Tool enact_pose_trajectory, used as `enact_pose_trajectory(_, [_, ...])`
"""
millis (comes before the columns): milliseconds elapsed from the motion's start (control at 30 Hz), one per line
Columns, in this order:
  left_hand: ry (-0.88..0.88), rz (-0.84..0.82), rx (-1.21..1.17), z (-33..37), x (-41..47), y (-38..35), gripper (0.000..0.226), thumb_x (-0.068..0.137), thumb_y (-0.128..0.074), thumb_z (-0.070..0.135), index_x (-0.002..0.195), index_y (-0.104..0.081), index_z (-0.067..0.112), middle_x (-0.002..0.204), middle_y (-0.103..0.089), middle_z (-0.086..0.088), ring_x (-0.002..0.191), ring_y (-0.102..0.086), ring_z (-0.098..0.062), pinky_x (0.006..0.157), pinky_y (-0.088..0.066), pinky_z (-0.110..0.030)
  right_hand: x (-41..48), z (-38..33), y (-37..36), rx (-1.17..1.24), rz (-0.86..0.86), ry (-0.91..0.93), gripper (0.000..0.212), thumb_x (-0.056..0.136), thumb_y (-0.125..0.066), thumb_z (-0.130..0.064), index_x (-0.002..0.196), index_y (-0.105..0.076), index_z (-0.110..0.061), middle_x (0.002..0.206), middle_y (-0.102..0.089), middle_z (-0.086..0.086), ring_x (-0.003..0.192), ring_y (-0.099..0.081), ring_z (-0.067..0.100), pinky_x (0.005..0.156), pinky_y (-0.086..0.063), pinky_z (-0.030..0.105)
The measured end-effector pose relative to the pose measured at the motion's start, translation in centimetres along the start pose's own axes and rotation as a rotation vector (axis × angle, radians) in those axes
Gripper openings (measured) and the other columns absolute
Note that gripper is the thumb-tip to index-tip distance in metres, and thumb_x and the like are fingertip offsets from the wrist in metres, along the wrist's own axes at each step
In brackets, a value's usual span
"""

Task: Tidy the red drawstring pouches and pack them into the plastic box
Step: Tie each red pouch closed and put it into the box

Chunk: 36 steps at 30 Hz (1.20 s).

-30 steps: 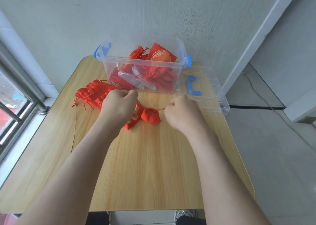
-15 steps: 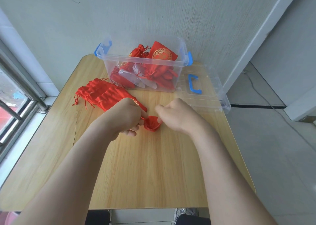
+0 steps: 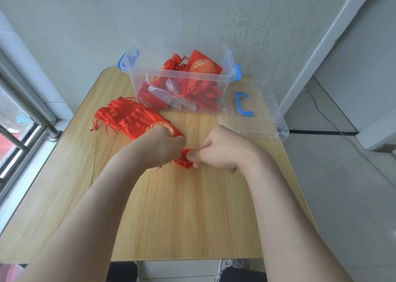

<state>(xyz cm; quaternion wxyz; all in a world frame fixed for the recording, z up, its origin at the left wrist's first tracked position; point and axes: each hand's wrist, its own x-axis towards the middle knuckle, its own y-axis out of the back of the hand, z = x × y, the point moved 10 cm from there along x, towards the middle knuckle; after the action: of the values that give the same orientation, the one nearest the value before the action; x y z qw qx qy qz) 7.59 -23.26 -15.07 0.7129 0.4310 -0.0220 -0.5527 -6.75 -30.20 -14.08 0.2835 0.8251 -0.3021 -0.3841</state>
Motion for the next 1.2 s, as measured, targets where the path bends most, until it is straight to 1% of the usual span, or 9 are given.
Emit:
enact_pose_trajectory(100, [-0.063,0.065,0.053,0.4,0.2,0.6,0.037,0.094,-0.062,0.032,0.078,-0.07,0.0,0.054,-0.05,-0.005,0.056,-0.046,-0.021,0.058,-0.039,-0.033,0.4,0.7,0.7,0.017,0.065,-0.017,0.03,0.096,-0.076,-0.043,0.079,-0.081,-0.02,0.035,-0.041,-0.012,0.039,-0.041,0.011,0.046,-0.032,0.022])
enact_pose_trajectory(233, [-0.163,0.206,0.151,1.3,0.3,1.6,0.049,0.098,-0.068,0.039,0.074,-0.065,-0.003,0.069,-0.068,-0.012,0.063,-0.058,-0.021,0.057,-0.044,-0.032,1.1,1.5,1.7,0.05,0.204,-0.042,0.034,0.099,-0.071,-0.045,0.096,-0.075,-0.011,0.06,-0.053,-0.002,0.053,-0.05,0.018,0.052,-0.035,0.026])
enact_pose_trajectory(367, [-0.237,0.328,0.136,2.1,0.0,2.6,0.037,0.099,-0.066,0.045,0.074,-0.068,0.018,0.08,-0.068,-0.001,0.089,-0.064,-0.025,0.075,-0.05,-0.036,1.1,1.8,3.3,-0.057,0.39,-0.077,0.035,0.095,-0.073,-0.046,0.091,-0.063,-0.012,0.082,-0.061,0.005,0.076,-0.061,0.031,0.06,-0.042,0.031])
enact_pose_trajectory(533, [-0.233,0.448,0.147,2.1,-0.7,3.7,0.034,0.095,-0.067,0.056,0.079,-0.073,0.027,0.092,-0.072,0.003,0.105,-0.063,-0.031,0.097,-0.051,-0.057,1.0,0.8,3.8,-0.012,0.467,0.019,0.045,0.101,-0.064,-0.037,0.068,-0.04,-0.018,0.067,-0.046,0.003,0.066,-0.05,0.032,0.057,-0.037,0.032])
enact_pose_trajectory(733, [-0.186,0.579,0.143,2.0,-1.4,4.9,0.033,0.096,-0.065,0.057,0.083,-0.073,0.027,0.096,-0.07,0.004,0.109,-0.058,-0.032,0.093,-0.036,-0.051,0.7,0.4,4.1,0.127,0.464,0.073,0.041,0.102,-0.066,-0.036,0.072,-0.065,-0.008,0.068,-0.063,0.004,0.064,-0.062,0.025,0.054,-0.037,0.026])
enact_pose_trajectory(867, [-0.188,0.541,-0.082,1.9,-1.2,4.9,0.037,0.097,-0.058,0.042,0.078,-0.067,0.012,0.085,-0.069,-0.003,0.091,-0.062,-0.032,0.085,-0.053,-0.049,-0.1,-0.6,4.7,0.175,0.496,0.141,0.042,0.096,-0.071,-0.044,0.078,-0.078,-0.007,0.073,-0.072,0.015,0.073,-0.069,0.028,0.063,-0.054,0.033])
enact_pose_trajectory(933, [-0.173,0.468,-0.288,1.7,-0.8,4.6,0.039,0.1,-0.055,0.035,0.081,-0.065,0.003,0.079,-0.071,-0.007,0.077,-0.061,-0.026,0.069,-0.052,-0.041,-0.4,-0.9,4.9,0.227,0.506,0.167,0.039,0.092,-0.075,-0.052,0.076,-0.08,-0.017,0.075,-0.075,0.006,0.079,-0.072,0.021,0.072,-0.058,0.032])
enact_pose_trajectory(1033, [-0.174,0.386,-0.566,1.9,-0.7,3.8,0.035,0.103,-0.059,0.033,0.083,-0.064,0.004,0.064,-0.066,0.0,0.063,-0.065,-0.017,0.076,-0.062,-0.045,-0.5,-1.2,4.6,0.245,0.471,0.178,0.031,0.091,-0.077,-0.054,0.074,-0.079,-0.029,0.078,-0.076,-0.009,0.083,-0.072,0.011,0.073,-0.056,0.026])
enact_pose_trajectory(1200, [-0.168,0.359,-0.783,1.9,-0.4,2.7,0.016,0.098,-0.066,0.015,0.086,-0.059,0.007,0.048,-0.052,-0.001,0.04,-0.053,-0.018,0.056,-0.048,-0.031,-0.2,-1.5,3.6,0.176,0.423,0.159,0.025,0.089,-0.078,-0.053,0.081,-0.081,-0.029,0.076,-0.073,-0.009,0.077,-0.07,0.011,0.069,-0.058,0.029])
